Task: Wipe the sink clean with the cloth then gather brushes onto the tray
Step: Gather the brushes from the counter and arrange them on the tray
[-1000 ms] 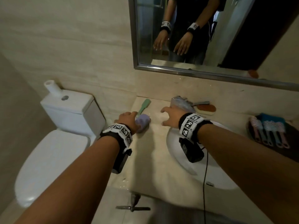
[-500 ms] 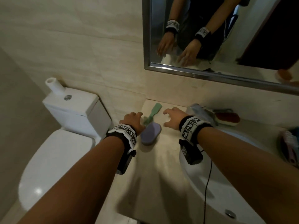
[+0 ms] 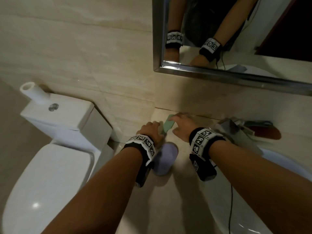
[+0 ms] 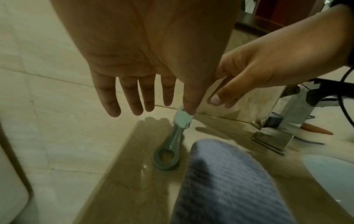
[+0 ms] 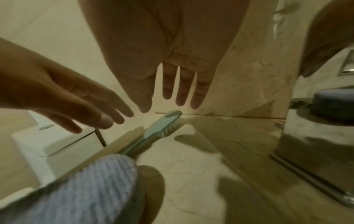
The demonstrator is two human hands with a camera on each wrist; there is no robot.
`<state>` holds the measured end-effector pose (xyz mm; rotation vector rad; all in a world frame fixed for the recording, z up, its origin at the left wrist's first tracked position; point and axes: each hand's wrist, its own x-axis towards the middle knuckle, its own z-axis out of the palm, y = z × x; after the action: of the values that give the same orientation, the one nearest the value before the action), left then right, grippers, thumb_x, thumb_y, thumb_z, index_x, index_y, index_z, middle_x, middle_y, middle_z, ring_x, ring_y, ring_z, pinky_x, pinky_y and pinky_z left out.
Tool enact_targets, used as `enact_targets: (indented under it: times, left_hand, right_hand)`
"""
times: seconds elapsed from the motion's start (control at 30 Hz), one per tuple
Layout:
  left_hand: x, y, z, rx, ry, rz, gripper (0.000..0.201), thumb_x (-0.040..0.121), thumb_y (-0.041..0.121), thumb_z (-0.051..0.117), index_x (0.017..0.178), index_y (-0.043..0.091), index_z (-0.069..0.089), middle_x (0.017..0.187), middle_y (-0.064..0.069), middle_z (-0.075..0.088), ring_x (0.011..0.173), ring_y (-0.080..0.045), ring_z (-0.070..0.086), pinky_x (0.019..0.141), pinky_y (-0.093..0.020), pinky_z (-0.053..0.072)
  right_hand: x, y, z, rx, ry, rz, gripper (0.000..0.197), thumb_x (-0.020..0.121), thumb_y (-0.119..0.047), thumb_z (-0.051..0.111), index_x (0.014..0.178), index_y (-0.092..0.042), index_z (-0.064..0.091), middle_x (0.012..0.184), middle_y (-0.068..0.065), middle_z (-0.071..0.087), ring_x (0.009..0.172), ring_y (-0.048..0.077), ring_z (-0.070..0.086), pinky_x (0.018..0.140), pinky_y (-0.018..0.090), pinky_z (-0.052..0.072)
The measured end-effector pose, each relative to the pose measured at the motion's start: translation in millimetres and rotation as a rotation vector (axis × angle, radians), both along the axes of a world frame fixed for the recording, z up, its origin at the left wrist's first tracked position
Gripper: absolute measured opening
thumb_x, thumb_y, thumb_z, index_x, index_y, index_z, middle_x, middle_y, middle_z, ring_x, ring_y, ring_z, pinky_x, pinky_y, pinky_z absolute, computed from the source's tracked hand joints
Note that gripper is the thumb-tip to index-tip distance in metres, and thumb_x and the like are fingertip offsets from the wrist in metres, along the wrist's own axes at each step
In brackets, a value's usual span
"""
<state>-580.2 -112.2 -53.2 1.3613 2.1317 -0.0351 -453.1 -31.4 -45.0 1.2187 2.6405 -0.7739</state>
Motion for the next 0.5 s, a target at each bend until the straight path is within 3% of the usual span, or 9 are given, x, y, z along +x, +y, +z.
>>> enact_targets:
  times: [0.1, 0.27, 0.5]
  left_hand:
    - [-2.5, 14.8, -15.0, 0.000, -0.032, -0.005, 0.041, 0.093, 0.034, 0.045, 0.125, 0.010, 0.044, 0.128, -0.016, 0.047, 0.117, -0.036, 0.049, 0.100, -0.044, 0.042]
    - [-7.7, 27.4, -32.4, -0.005, -0.098, 0.010, 0.045, 0.084, 0.036, 0.061, 0.123, 0.016, 0.051, 0.124, -0.010, 0.047, 0.114, -0.030, 0.050, 0.100, -0.043, 0.044]
    - [-19.0, 25.4, -45.1, 0.134, -0.141, 0.041, 0.030, 0.084, 0.013, 0.060, 0.114, 0.015, 0.061, 0.123, -0.008, 0.060, 0.115, -0.027, 0.056, 0.096, -0.029, 0.044]
  right_hand:
    - [-12.1, 10.5, -16.9, 0.028, 0.033, 0.039, 0.051, 0.086, -0.002, 0.051, 0.133, -0.021, 0.048, 0.144, 0.002, 0.040, 0.131, 0.024, 0.040, 0.111, 0.035, 0.034]
    - [-19.0, 22.2, -36.8, 0.011, -0.061, 0.070, 0.053, 0.089, -0.010, 0.052, 0.139, -0.025, 0.041, 0.153, -0.001, 0.027, 0.140, 0.023, 0.026, 0.115, 0.039, 0.028]
    - [-14.4, 24.5, -48.0, -0.023, -0.068, -0.002, 0.041, 0.086, -0.008, 0.054, 0.126, -0.021, 0.052, 0.127, 0.005, 0.048, 0.116, 0.026, 0.049, 0.098, 0.041, 0.044]
